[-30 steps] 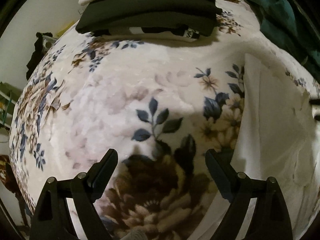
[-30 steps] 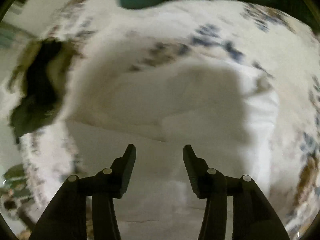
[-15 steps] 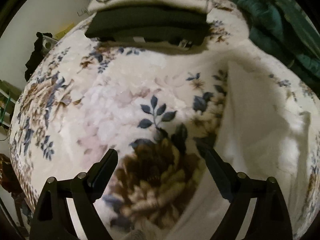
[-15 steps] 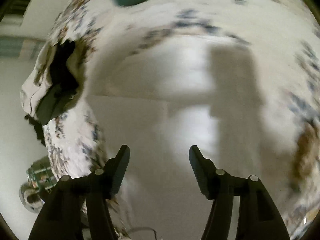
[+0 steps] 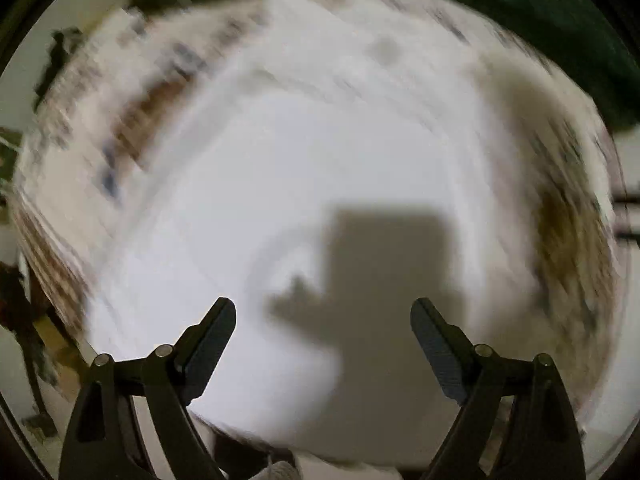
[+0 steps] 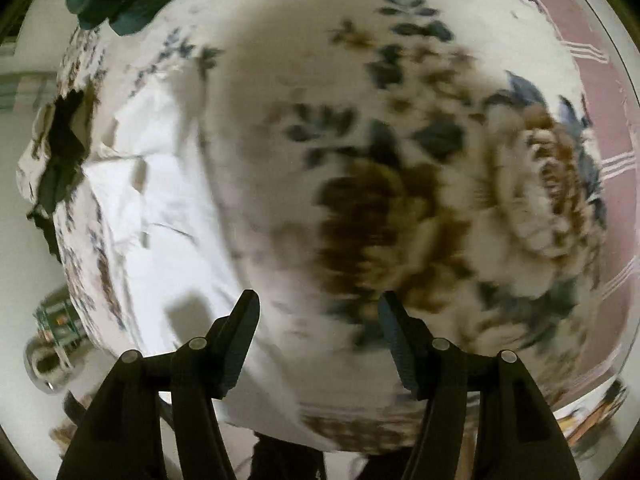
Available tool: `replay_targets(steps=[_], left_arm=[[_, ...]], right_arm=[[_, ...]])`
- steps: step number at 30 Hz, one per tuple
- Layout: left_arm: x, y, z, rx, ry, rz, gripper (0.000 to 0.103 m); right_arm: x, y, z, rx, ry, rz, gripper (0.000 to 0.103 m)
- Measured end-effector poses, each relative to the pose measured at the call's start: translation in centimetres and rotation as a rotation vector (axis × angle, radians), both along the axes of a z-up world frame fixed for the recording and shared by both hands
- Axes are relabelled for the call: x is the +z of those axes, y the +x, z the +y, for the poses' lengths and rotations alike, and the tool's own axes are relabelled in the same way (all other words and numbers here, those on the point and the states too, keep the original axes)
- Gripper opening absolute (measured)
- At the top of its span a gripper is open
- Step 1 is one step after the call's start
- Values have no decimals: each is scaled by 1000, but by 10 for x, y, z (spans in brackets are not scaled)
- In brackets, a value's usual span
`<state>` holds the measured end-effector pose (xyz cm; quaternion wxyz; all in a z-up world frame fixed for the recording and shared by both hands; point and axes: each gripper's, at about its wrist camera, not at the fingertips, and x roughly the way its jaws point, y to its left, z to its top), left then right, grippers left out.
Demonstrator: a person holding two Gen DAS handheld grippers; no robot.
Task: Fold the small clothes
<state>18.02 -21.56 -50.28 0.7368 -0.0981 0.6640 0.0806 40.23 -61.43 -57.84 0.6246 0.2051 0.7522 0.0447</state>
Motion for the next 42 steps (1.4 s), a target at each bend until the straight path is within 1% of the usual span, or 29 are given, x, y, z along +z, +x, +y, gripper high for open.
replay_targets(steps=[3, 4, 6, 7, 8, 9, 12, 14, 17, 18, 21, 23, 25, 26, 27, 29, 30, 32, 33, 34, 35, 36, 38, 39, 41, 42], left_arm=[[-24, -16, -61, 3, -79, 67, 89], [-33, -18, -80, -5, -76, 84, 89], [-51, -20, -106, -23, -4, 114, 89], [-59, -21, -108, -23, 37, 132, 89], [-65, -25, -103, -6, 78, 151, 89], [-68, -30, -95, 18, 91, 162, 89], [-75, -59, -47, 135, 145, 205, 89], [-74, -82, -14, 187, 219, 247, 89], [-68, -109, 24, 265, 275, 291, 89], [-62, -116, 32, 289, 296, 293, 89], [-46, -119, 31, 319, 287, 260, 89], [-35, -110, 12, 303, 239, 201, 89], [-31, -99, -14, 252, 208, 155, 89], [-34, -88, -37, 199, 186, 124, 89], [-35, -84, -55, 164, 186, 114, 89], [-51, -69, -88, 79, 153, 88, 89], [-56, -67, -93, 65, 144, 83, 89], [-74, -58, -109, 41, 122, 74, 83], [-81, -56, -112, 31, 125, 76, 76], [-86, -56, -117, 22, 133, 79, 64], [-96, -53, -120, 4, 144, 85, 57], [-102, -53, -120, -6, 152, 87, 47], [-104, -53, -118, -13, 163, 62, 19], [-101, -54, -115, -7, 154, 44, 2], [-94, -58, -102, 14, 123, 4, 1], [-89, -59, -98, 20, 120, -14, 1]], right_arm=[[-18, -5, -30, 24, -13, 24, 64], [-24, -8, -36, 26, -19, 30, 64], [-36, -13, -49, 36, -25, 43, 64], [-42, -15, -55, 41, -27, 51, 64], [-48, -18, -60, 43, -23, 60, 64], [-50, -20, -59, 45, -16, 68, 64], [-61, -20, -59, 57, -1, 85, 64], [-66, -17, -53, 78, 18, 86, 64], [-68, -6, -34, 120, 39, 84, 64], [-68, -2, -29, 131, 45, 81, 64], [-64, 15, -6, 167, 70, 63, 64], [-60, 28, 7, 188, 94, 46, 64], [-56, 46, 23, 199, 143, 14, 64], [-55, 56, 30, 201, 173, -1, 64], [-55, 64, 35, 202, 190, -13, 64], [-57, 88, 49, 199, 228, -50, 64], [-60, 99, 54, 197, 245, -62, 64], [-68, 127, 66, 179, 305, -77, 64], [-72, 138, 71, 169, 328, -75, 64], [-77, 149, 76, 159, 349, -72, 64], [-84, 164, 85, 155, 374, -65, 64], [-89, 172, 92, 153, 379, -63, 64], [-101, 192, 105, 149, 382, -55, 64], [-108, 203, 111, 144, 384, -51, 64], [-119, 218, 123, 126, 398, -41, 63], [-123, 225, 128, 114, 412, -41, 61]])
